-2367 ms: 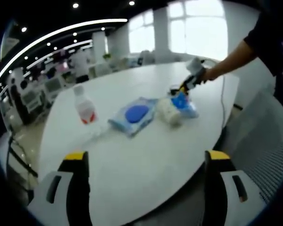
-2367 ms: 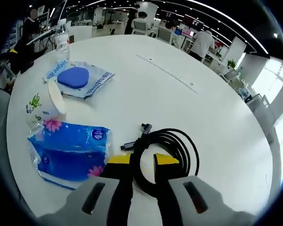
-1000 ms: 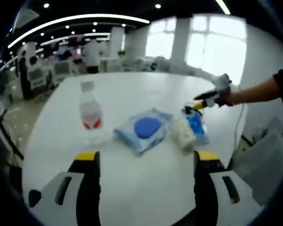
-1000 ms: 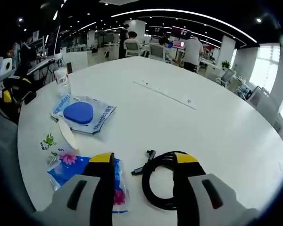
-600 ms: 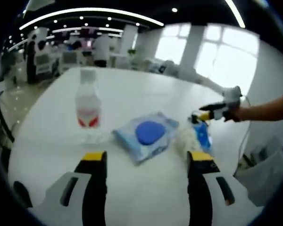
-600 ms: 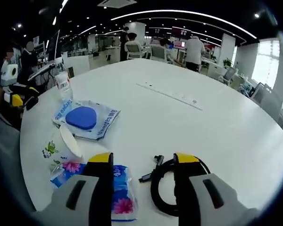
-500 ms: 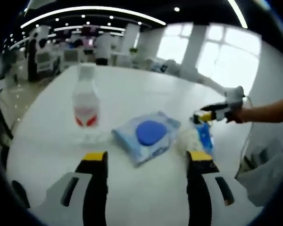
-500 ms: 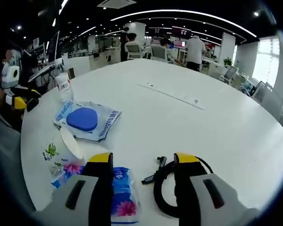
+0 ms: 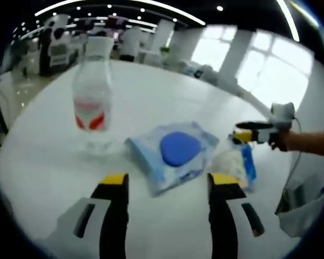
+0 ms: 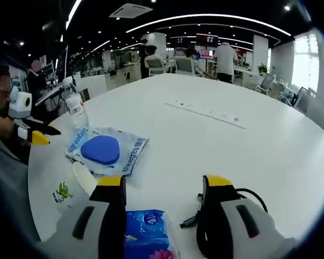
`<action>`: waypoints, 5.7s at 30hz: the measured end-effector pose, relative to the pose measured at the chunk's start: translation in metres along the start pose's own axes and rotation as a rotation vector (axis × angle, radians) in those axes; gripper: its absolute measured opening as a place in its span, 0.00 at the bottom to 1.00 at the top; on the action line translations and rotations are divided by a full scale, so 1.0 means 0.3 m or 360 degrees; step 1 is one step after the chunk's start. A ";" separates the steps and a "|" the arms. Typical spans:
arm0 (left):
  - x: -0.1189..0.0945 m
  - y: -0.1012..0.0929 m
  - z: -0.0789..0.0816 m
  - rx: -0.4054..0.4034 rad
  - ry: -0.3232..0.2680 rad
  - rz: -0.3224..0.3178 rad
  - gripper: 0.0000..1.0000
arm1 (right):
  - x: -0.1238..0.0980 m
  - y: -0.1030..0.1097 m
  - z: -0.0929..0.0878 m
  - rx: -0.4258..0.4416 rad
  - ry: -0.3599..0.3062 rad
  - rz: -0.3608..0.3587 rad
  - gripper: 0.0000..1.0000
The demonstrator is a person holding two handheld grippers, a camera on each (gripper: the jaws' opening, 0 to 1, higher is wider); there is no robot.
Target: Arrange the tabletop items into an orderly group along one side of the table until the central work area is clear of visible clutter.
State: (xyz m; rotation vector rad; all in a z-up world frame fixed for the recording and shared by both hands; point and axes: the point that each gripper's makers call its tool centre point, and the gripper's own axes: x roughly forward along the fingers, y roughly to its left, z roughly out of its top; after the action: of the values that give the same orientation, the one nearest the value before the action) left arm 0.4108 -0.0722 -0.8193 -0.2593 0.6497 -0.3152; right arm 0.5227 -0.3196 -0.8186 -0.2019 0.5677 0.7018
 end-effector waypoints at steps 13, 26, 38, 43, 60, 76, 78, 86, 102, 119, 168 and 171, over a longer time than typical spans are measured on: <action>0.058 0.023 -0.033 -0.0102 0.0050 0.0049 0.48 | 0.077 0.049 -0.014 0.0042 0.0039 0.0058 0.54; 0.106 0.041 -0.058 -0.0225 0.0086 0.0057 0.40 | 0.129 0.101 -0.031 0.0164 0.0070 0.0151 0.46; 0.142 0.024 -0.061 -0.0268 0.0089 0.0030 0.33 | 0.178 0.161 -0.047 0.0241 0.0130 0.0239 0.34; 0.155 0.019 -0.057 -0.0264 0.0092 0.0034 0.30 | 0.197 0.172 -0.061 0.0261 0.0173 0.0233 0.25; 0.160 0.028 -0.072 -0.0302 0.0129 0.0092 0.06 | 0.184 0.203 -0.037 0.0355 0.0164 0.0217 0.01; 0.170 0.006 -0.030 -0.0259 0.0112 0.0086 0.00 | 0.131 0.193 -0.038 0.0347 0.0111 0.0225 0.00; 0.175 0.005 -0.024 -0.0253 0.0109 0.0079 0.00 | 0.124 0.188 -0.037 0.0315 0.0100 0.0227 0.00; 0.205 -0.020 -0.005 -0.0229 0.0128 0.0040 0.00 | 0.102 0.162 -0.047 0.0296 0.0096 0.0211 0.00; 0.277 -0.086 0.027 -0.0155 0.0171 -0.0043 0.00 | 0.050 0.094 -0.097 0.0299 0.0121 0.0141 0.01; 0.352 -0.123 0.029 -0.0135 0.0221 -0.0085 0.00 | 0.013 0.054 -0.158 0.0315 0.0164 0.0091 0.02; 0.176 -0.190 0.020 0.0071 0.0136 -0.0151 0.25 | -0.160 0.092 -0.054 0.0236 -0.0085 -0.0140 0.44; 0.166 -0.224 0.017 0.0032 0.0141 -0.0201 0.33 | -0.187 0.104 -0.055 0.0270 -0.0100 -0.0157 0.49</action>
State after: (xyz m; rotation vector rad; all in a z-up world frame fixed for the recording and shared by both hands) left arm 0.4376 -0.1515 -0.8205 -0.2690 0.7186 -0.4561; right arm 0.4604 -0.3331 -0.8009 -0.0492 0.5505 0.5592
